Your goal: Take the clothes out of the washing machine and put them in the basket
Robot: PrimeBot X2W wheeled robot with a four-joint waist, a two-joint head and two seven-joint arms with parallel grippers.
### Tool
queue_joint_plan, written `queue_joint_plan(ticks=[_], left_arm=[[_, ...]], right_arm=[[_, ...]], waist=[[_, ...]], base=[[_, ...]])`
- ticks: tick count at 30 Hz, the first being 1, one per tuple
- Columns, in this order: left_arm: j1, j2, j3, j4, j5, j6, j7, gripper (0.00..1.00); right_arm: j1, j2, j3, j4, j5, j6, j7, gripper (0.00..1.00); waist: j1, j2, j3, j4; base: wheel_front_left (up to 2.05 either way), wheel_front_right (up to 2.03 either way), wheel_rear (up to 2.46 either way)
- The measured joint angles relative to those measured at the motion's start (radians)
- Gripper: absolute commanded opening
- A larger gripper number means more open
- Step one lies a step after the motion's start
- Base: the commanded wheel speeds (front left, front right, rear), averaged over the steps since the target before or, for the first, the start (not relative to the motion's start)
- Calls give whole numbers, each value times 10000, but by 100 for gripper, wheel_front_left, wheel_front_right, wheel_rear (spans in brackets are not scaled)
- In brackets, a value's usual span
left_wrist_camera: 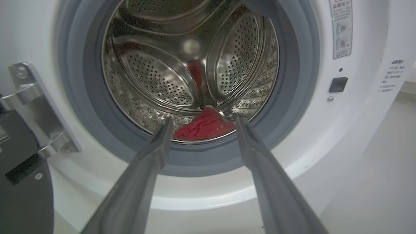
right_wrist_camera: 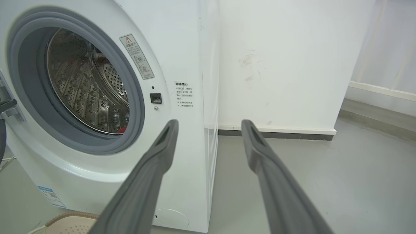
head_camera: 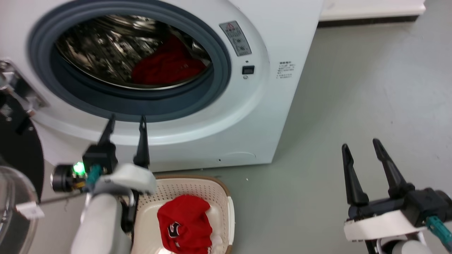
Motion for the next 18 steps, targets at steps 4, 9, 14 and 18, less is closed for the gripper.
queue_joint_plan(ticks=[4, 9, 14, 18], left_arm=[[-2100, 430, 213, 1175, 63, -194, -4, 100], [-3685, 792, 305, 2397, 73, -272, -4, 100], [-6047, 1419, 263, 4146, 209, -405, -4, 100], [-7709, 1833, 178, 5471, 270, -504, 209, 100]], right_arm=[[-765, 0, 67, -211, 167, 0, 0, 100], [-1231, -8, 12, -362, 399, 0, 0, 100], [-1764, -10, 19, -504, 736, 0, 0, 100], [-2180, -8, 61, -633, 940, 2, 0, 100]], waist=[[1, 0, 928, -407], [1, 0, 1784, -741], [2, 0, 2917, -1143], [2, 0, 3812, -1437]], base=[[0, 0, 0], [0, 0, 0], [0, 0, 0], [0, 0, 0]])
